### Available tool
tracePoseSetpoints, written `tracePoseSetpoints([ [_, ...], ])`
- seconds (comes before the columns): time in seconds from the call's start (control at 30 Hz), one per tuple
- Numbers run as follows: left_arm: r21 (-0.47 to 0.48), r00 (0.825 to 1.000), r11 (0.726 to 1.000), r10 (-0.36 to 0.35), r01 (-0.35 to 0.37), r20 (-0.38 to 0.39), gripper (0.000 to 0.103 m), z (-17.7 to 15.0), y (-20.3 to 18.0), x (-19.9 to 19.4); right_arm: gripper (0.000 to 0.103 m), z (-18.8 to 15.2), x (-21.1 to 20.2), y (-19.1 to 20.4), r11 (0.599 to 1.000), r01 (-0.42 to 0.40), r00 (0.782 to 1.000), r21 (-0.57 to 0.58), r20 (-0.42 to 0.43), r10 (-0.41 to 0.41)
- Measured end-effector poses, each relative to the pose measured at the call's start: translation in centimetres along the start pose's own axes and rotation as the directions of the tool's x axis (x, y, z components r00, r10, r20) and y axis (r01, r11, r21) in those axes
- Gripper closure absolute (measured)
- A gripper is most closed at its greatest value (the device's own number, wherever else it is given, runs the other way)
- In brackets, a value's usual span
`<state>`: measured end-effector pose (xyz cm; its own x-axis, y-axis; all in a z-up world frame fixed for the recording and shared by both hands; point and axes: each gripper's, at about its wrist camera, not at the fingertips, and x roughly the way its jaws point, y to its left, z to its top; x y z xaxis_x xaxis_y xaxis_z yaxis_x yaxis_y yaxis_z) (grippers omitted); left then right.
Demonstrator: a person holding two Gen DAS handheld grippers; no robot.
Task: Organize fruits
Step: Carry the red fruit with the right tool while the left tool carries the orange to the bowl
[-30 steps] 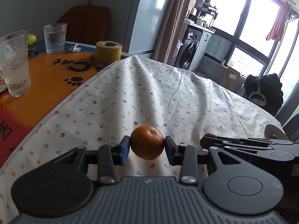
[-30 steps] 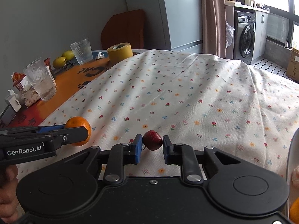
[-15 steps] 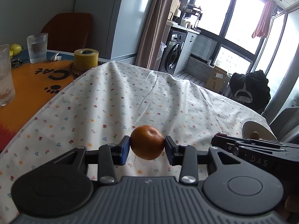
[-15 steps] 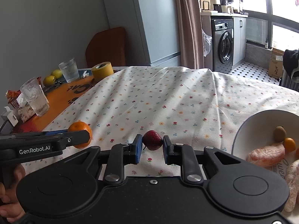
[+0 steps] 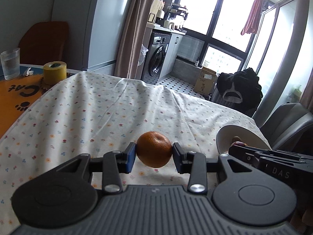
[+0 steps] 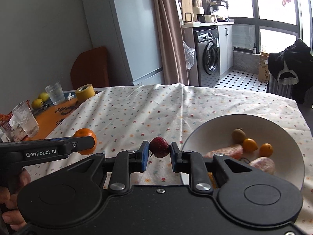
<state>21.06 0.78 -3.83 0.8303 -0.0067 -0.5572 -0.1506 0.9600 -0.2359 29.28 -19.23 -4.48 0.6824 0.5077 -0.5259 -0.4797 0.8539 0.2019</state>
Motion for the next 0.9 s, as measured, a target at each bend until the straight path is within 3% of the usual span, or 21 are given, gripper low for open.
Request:
tracePoseSetpoints([
  [0.9,0.123,0.992,0.985,-0.118,0.121,-0.036,0.064,0.1,-8.9,3.0,0.081,-1.3,-5.1,-10.8,0.973,0.148,0.985,0.179,0.058,-0.161],
])
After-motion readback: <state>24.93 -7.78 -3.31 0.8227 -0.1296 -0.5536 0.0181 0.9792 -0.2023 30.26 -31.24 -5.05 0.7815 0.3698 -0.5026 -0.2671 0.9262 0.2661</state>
